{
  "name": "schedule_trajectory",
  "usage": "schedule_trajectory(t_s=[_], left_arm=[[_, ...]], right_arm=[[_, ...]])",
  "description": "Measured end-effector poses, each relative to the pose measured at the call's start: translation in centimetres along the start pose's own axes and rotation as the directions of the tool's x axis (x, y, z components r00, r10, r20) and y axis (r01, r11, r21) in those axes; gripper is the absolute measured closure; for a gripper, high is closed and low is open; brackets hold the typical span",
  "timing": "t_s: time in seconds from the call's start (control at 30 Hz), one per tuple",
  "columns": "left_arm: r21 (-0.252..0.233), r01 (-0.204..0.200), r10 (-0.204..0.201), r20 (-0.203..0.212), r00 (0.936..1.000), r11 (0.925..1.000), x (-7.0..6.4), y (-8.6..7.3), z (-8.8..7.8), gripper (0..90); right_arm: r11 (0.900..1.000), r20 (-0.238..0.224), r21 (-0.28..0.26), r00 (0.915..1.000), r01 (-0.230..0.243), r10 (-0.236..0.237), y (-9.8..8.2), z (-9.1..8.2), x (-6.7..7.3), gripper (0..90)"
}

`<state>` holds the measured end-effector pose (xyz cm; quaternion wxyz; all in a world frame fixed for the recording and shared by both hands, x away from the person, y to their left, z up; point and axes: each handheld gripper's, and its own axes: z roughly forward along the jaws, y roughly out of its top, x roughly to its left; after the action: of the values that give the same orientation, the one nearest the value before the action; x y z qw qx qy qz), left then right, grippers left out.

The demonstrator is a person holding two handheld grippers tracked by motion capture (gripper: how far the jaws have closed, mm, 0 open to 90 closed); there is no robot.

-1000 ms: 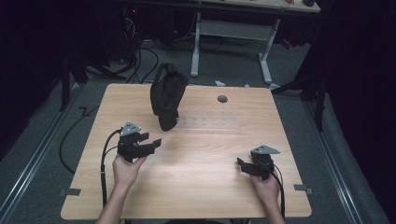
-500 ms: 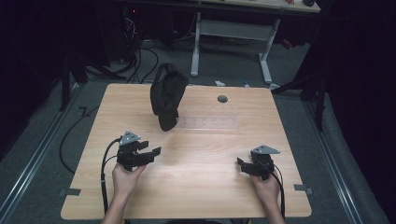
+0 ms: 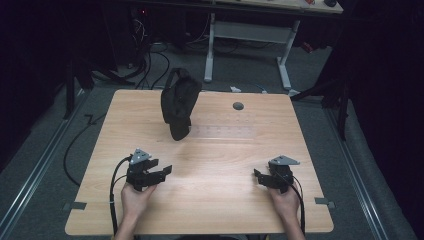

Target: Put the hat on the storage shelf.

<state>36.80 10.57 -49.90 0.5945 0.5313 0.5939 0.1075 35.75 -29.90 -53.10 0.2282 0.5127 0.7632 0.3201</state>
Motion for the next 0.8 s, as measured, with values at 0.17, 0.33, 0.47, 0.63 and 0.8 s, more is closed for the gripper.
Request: schedule_trajectory(t_s=[0.17,0.33,0.47,0.63,0.8], left_arm=[[0.009,-0.009,0.009,-0.016,0.9998,0.9999,0.2,-1.0,0.1,36.7],[0.037,-0.011,0.012,-0.029,0.9995,0.9992,0.5,-2.1,0.6,34.8],[0.024,-0.026,0.027,-0.052,0.9983,0.9994,0.7,-2.7,0.9,34.6],[0.021,-0.075,0.076,-0.099,0.9922,0.997,1.1,-3.7,1.6,34.5],[0.013,-0.172,0.173,-0.119,0.9777,0.985,0.8,-4.8,1.9,32.7]], right_arm=[[1.0,0.0,0.0,1.0,0.0,0.0,0.0,0.0,0.0,32.0],[1.0,0.0,0.0,1.0,0.0,0.0,0.0,0.0,0.0,32.0],[1.0,0.0,0.0,1.0,-0.001,0.001,0.0,0.0,0.0,32.0],[1.0,0.0,0.0,1.0,-0.001,0.001,0.0,0.0,0.0,32.0],[1.0,0.0,0.0,1.0,-0.001,0.001,0.0,0.0,0.0,32.0]])
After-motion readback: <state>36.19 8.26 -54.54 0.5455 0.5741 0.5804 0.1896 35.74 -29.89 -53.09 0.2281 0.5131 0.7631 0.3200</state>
